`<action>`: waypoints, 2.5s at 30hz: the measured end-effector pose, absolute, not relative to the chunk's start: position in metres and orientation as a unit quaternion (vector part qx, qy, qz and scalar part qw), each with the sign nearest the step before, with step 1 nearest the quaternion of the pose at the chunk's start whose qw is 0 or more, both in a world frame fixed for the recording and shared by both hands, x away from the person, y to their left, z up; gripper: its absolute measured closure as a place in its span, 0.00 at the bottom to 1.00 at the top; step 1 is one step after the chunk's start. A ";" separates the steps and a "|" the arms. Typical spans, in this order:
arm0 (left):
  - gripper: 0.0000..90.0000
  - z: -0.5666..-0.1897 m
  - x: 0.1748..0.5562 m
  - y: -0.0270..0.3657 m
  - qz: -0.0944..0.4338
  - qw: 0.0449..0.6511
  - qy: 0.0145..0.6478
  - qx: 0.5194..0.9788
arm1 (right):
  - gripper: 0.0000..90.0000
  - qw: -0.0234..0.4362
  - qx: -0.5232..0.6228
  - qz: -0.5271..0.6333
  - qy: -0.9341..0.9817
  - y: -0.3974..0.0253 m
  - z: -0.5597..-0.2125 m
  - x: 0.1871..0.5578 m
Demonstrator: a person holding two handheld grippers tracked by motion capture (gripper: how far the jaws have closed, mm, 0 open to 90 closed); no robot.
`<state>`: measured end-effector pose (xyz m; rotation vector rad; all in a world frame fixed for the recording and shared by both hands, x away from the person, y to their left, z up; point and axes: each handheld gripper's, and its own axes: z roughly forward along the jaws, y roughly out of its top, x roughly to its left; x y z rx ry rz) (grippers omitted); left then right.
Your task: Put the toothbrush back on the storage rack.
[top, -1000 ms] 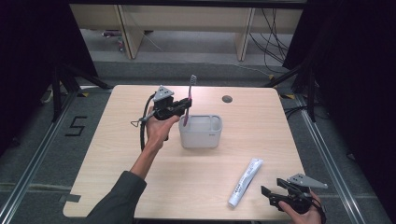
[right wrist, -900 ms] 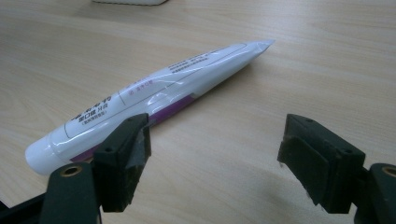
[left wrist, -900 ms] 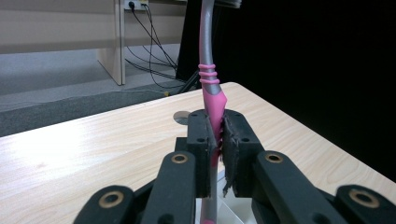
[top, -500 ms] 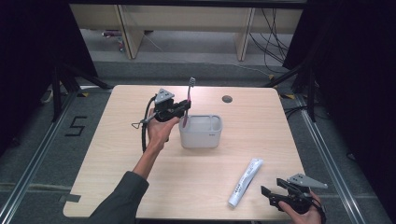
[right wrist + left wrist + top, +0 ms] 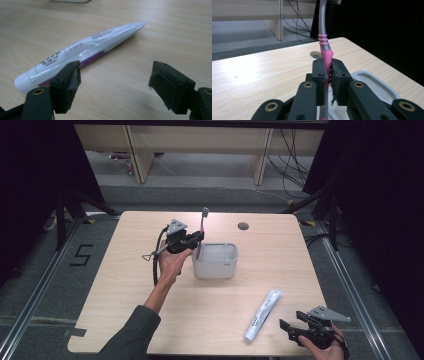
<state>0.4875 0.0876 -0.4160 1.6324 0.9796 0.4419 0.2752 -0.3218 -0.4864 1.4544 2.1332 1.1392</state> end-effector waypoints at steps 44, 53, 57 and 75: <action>0.85 -0.436 0.476 0.091 0.189 0.523 0.402 0.728 | 0.28 0.154 0.511 0.398 0.746 -0.321 -0.486 0.276; 0.69 -0.429 0.469 0.092 0.187 0.515 0.399 0.735 | 0.28 0.157 0.508 0.399 0.747 -0.321 -0.487 0.276; 0.59 -0.423 0.465 0.094 0.193 0.507 0.401 0.738 | 0.28 0.149 0.511 0.401 0.745 -0.321 -0.486 0.276; 0.34 -0.392 0.445 0.110 0.177 0.515 0.404 0.735 | 0.28 0.143 0.524 0.397 0.740 -0.318 -0.487 0.275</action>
